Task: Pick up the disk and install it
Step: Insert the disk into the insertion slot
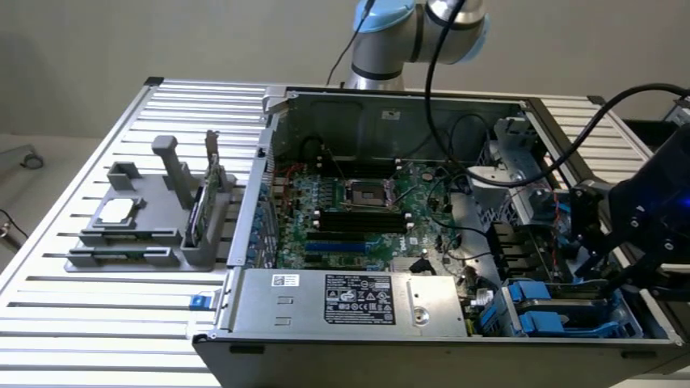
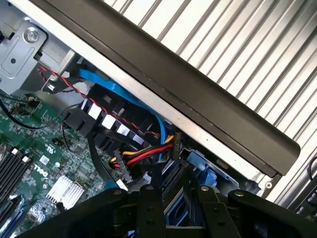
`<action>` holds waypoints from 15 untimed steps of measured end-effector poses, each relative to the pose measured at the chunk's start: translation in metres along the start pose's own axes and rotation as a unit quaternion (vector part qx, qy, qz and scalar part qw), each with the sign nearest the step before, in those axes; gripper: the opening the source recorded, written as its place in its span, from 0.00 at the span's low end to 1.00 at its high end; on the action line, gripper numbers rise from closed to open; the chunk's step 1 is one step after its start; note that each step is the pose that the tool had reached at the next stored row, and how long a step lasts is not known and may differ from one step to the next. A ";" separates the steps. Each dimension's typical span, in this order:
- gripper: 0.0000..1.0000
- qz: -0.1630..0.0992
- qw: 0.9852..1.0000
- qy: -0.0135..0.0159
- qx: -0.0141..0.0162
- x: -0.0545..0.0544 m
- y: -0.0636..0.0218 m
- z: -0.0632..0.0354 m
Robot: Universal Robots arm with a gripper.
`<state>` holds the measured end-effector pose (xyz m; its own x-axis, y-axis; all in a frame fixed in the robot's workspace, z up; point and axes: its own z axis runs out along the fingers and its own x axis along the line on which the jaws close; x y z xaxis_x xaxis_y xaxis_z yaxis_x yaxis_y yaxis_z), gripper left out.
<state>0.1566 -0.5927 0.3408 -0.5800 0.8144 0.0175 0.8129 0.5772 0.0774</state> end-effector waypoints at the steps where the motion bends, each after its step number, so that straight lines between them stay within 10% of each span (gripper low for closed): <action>1: 0.32 0.000 1.000 0.001 -0.001 -0.001 0.0013 0.0001; 15: 0.32 0.008 1.000 0.009 -0.006 0.001 0.0077 0.0042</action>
<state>0.1627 -0.5875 0.3372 -0.5671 0.8228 0.0377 0.8220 0.5626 0.0881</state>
